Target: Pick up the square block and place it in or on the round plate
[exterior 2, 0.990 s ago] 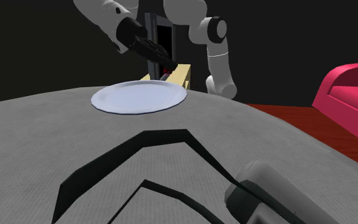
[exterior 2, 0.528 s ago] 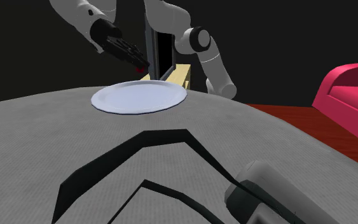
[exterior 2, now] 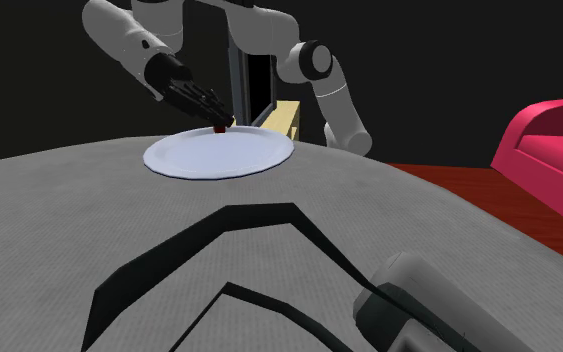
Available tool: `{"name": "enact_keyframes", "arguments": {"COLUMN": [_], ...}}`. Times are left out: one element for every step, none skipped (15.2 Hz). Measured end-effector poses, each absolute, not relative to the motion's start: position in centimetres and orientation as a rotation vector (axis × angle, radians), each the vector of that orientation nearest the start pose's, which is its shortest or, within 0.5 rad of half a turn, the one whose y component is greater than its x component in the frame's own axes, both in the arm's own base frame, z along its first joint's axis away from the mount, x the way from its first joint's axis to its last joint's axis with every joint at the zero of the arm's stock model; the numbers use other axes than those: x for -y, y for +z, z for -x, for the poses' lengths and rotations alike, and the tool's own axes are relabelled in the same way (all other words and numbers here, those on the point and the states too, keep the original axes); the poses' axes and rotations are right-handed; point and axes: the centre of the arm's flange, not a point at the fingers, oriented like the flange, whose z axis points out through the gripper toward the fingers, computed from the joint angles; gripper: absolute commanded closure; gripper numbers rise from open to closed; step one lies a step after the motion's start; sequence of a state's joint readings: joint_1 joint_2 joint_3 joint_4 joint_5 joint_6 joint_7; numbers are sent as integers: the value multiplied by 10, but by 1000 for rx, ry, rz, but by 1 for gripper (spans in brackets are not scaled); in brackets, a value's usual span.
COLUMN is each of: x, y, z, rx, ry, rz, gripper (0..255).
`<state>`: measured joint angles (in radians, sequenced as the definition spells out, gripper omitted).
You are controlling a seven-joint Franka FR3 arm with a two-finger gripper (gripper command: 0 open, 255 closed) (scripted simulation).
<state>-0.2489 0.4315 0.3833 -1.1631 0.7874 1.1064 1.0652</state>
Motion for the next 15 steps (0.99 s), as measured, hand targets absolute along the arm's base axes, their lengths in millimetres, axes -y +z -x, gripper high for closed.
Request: {"name": "enact_keyframes", "arguments": {"x": [-118,-119,-119,-118,-118,-118,-118,-119,-119,-118,-118,-118,-118,-118,-118], "y": [587,582,577,571,565,561,559,558,558,558,558,558,558,558,558], "z": [-606,-607,-607,-606,-607,-607,-607,-606,-606,-606,-606,-606,-606,-606,-606], "rx": [-836,-836,-836,-836,-836,-836,-836,-836,-836,-836,-836,-836,-836,-836,-836], "ry": [1121,1121,1121,1121,1121,1121,1121,1121,1121,1121,1120,1120,1120,1120,1120], "rz": [2217,2217,2217,2217,2217,2217,2217,2217,2217,2217,2217,2217,2217,2217,2217], "gripper": [255,255,255,255,255,255,255,255,255,255,255,255,0,0,0]}}
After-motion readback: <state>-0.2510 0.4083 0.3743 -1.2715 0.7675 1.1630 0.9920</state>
